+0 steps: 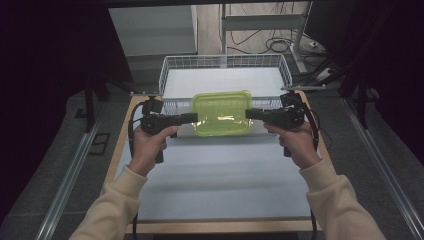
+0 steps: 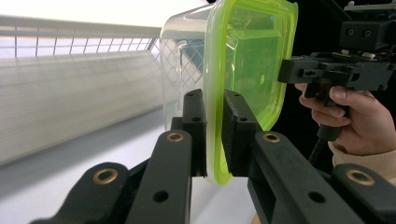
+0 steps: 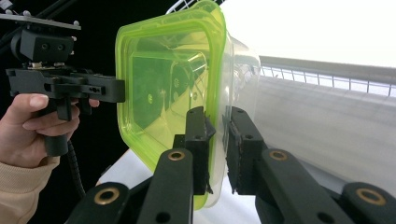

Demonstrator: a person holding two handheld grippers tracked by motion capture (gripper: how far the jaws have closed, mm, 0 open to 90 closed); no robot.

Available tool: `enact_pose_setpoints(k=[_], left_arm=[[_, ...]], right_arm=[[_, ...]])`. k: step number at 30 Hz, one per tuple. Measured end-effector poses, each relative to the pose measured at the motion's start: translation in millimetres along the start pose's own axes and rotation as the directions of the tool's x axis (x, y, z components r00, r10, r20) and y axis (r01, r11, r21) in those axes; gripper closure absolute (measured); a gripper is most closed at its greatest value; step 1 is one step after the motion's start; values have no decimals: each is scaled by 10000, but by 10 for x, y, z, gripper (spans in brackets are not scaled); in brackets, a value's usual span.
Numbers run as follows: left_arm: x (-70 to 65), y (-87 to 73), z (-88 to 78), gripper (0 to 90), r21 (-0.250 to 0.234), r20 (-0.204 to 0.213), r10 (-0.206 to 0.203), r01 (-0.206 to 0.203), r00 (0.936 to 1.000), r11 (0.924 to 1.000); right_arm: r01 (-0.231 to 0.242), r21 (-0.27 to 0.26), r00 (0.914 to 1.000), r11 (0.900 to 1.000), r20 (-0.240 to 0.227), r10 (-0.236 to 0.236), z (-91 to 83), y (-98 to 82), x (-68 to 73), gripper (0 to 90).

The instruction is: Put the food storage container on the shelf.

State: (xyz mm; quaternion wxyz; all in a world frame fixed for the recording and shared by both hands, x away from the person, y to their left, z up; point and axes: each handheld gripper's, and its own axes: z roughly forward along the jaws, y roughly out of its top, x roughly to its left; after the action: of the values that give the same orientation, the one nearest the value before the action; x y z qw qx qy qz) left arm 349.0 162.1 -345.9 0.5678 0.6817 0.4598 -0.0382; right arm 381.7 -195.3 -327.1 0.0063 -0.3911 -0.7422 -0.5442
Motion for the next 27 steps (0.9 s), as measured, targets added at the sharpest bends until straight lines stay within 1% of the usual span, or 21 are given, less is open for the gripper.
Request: enact_pose_setpoints(k=[3, 5, 10, 16, 19, 27], left_arm=[[-20, 54, -9, 816, -10, -42, 67, -67, 10000, 10000], [-29, 86, -11, 816, -9, -86, 35, -35, 10000, 10000], [-26, 165, -2, 816, -17, -130, 75, -76, 9999, 10000], [18, 255, 14, 816, -45, -59, 132, -132, 9999, 9999], [43, 302, 20, 816, -55, -33, 79, -79, 10000, 10000], [95, 435, 20, 816, -149, -117, 86, -87, 9999, 9999]], right_arm=[[-19, -22, 10000, 10000, -2, 19, -5, 46, 5, 799], [-20, -85, 10000, 10000, -21, 20, -3, 74, 0, 800], [-95, -104, 10000, 9999, 11, 95, 5, 146, -13, 800], [-45, -138, 9999, 9999, 111, 46, 26, 242, -27, 800], [-6, -119, 9999, 9999, 154, 8, 40, 300, -32, 800], [9, -130, 9998, 9999, 202, -6, 103, 440, -63, 800]])
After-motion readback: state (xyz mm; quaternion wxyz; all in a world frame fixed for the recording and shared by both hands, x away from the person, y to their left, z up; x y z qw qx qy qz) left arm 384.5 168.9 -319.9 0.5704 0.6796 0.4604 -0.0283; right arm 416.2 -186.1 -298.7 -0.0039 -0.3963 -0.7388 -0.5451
